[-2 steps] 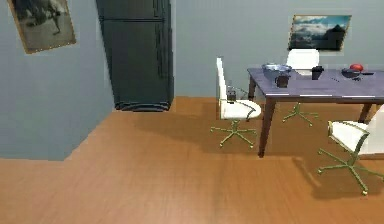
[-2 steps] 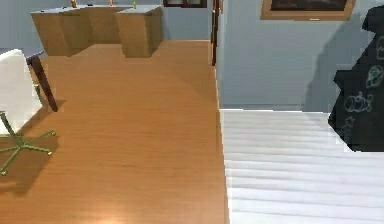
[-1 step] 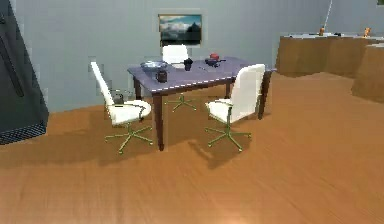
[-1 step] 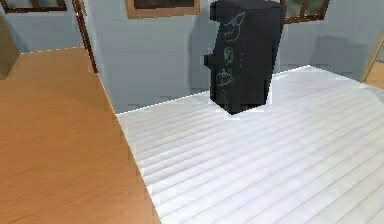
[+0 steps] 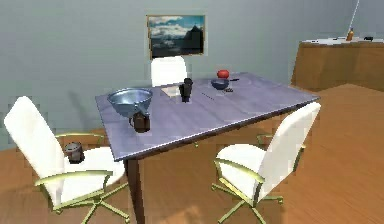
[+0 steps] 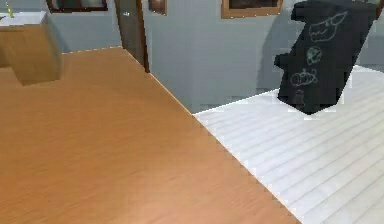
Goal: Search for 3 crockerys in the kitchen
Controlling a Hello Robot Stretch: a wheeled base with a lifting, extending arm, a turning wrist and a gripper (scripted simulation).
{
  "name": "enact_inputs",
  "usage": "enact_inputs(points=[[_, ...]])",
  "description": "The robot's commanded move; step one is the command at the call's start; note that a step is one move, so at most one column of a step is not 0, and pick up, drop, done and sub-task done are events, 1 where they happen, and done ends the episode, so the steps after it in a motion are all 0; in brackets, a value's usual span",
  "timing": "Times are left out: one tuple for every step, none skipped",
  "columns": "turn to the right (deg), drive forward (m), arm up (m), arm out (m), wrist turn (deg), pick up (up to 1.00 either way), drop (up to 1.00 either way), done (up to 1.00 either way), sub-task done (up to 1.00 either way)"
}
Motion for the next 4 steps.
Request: enact_inputs(points=[[0.0, 0.45, 0.00, 0.00, 0.0, 0.00, 0.00, 0.00, 0.00], [0.0, 0.00, 0.00, 0.00, 0.0, 0.00, 0.00, 0.00, 1.00], [45.0, 0.00, 0.00, 0.00, 0.0, 0.00, 0.00, 0.00, 0.00], [45.0, 0.00, 0.00, 0.00, 0.0, 0.00, 0.00, 0.00, 0.00]])
